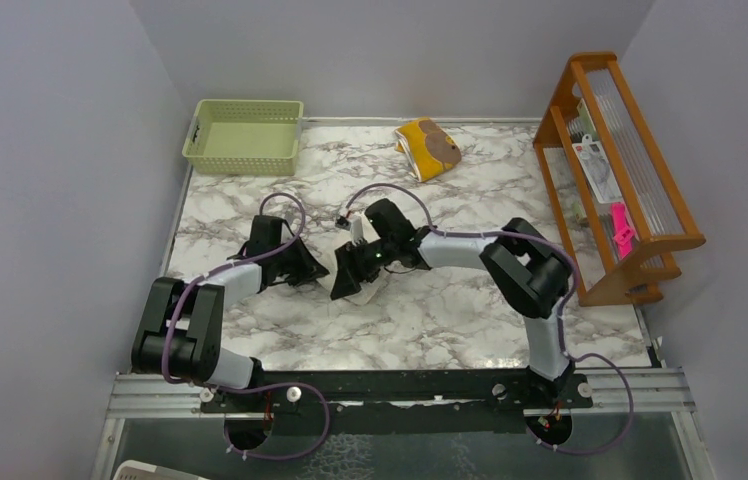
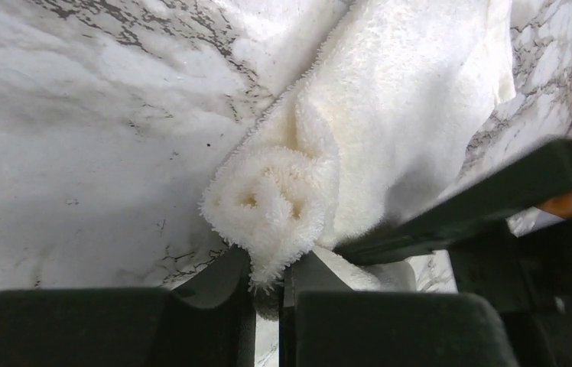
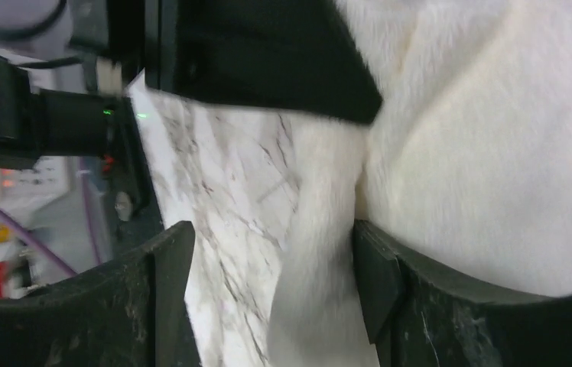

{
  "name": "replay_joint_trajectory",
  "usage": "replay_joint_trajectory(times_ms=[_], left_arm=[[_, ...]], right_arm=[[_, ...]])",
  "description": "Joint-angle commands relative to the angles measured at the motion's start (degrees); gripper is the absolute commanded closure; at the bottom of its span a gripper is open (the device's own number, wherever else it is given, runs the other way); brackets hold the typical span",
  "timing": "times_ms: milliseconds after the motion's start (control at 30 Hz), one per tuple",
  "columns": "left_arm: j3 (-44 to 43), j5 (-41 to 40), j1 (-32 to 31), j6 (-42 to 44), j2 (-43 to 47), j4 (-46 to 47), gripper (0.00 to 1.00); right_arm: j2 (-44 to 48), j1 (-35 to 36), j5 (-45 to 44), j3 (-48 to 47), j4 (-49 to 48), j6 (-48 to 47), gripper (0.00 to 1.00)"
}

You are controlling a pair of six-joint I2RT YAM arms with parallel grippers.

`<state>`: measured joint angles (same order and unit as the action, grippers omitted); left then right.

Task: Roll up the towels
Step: Roll the towel at the center of the board.

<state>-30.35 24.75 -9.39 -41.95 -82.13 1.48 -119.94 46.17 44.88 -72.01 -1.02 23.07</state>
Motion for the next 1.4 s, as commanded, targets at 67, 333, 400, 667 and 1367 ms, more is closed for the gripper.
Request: replay_joint_trajectory(times_ms=[67,333,400,667,1367], left_arm=[[-5.1,-6.9,0.5,5.2,-0.7,-9.5,1.0],[-7.8,-5.9,0.5,5.8,-2.0,-13.3,1.0],[-8.0,-5.9,0.5,5.9,-1.9,-13.7,1.0],[-8.1,-6.1,0.5,6.3,-2.5,-14.6,1.0],[-10.1,-3.9,0.8,7.7,-3.4,-16.5,1.0]], right_arm=[[16.3,1.5,-25.7,13.7,-1.6,-11.7,0.22],[23.4,11.4,-43.1,22.2,-11.4,-29.4,0.26],[24.0,12.4,-43.2,23.5,-14.4,-30.6,0.26],[19.3,17.3,-45.6,17.7,-16.0,-33.6,0.27],[4.8,22.0,-58.5,11.7,-10.3,-33.6,0.67]])
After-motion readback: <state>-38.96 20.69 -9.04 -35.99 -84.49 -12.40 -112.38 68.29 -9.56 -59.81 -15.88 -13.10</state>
